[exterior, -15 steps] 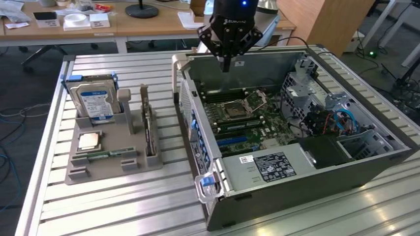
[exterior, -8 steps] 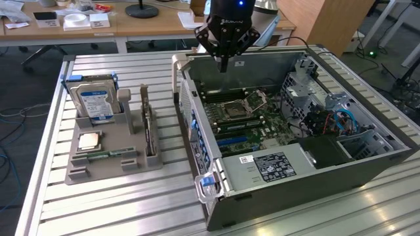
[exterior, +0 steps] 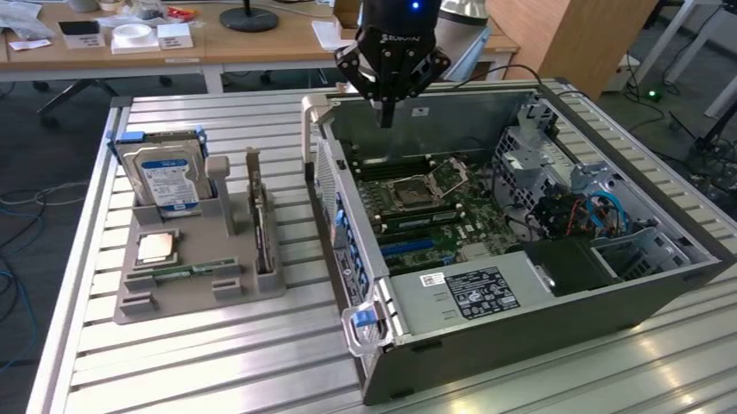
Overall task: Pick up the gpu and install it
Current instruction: 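Reach for the gpu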
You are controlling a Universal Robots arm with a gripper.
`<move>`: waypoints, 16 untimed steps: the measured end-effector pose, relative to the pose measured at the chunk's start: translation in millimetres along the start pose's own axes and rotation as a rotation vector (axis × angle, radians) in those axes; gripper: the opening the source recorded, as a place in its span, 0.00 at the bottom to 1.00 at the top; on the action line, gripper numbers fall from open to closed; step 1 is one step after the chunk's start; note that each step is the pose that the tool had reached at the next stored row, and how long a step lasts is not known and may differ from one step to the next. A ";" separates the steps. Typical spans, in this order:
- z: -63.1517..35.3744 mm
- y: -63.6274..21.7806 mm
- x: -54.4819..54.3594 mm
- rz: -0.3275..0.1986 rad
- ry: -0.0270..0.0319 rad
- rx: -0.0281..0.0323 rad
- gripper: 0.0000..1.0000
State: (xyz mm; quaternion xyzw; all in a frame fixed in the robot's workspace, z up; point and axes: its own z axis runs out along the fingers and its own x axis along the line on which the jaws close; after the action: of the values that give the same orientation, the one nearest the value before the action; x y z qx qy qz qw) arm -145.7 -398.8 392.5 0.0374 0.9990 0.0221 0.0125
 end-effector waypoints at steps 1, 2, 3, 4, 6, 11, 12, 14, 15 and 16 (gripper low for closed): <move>0.0 0.0 1.0 0.000 0.0000 0.0000 0.11; 0.1 -0.1 1.9 0.000 -0.0001 0.0000 0.11; 0.1 -0.2 2.8 0.000 -0.0001 0.0000 0.11; 0.1 -0.2 3.7 0.000 -0.0001 -0.0001 0.11; 0.1 -0.4 5.5 0.000 -0.0001 0.0000 0.11; 0.1 -0.6 10.8 0.000 0.0000 0.0000 0.11; 0.2 -0.7 12.0 0.000 -0.0001 0.0000 0.11; 0.2 -0.8 14.2 0.000 0.0000 0.0000 0.11; 0.2 -0.8 15.4 0.000 0.0000 0.0000 0.11; 0.3 -0.9 16.5 0.000 -0.0001 -0.0001 0.11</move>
State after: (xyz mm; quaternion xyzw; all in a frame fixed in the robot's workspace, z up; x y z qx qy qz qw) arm -162.2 -398.4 391.8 0.0374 0.9990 0.0221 0.0125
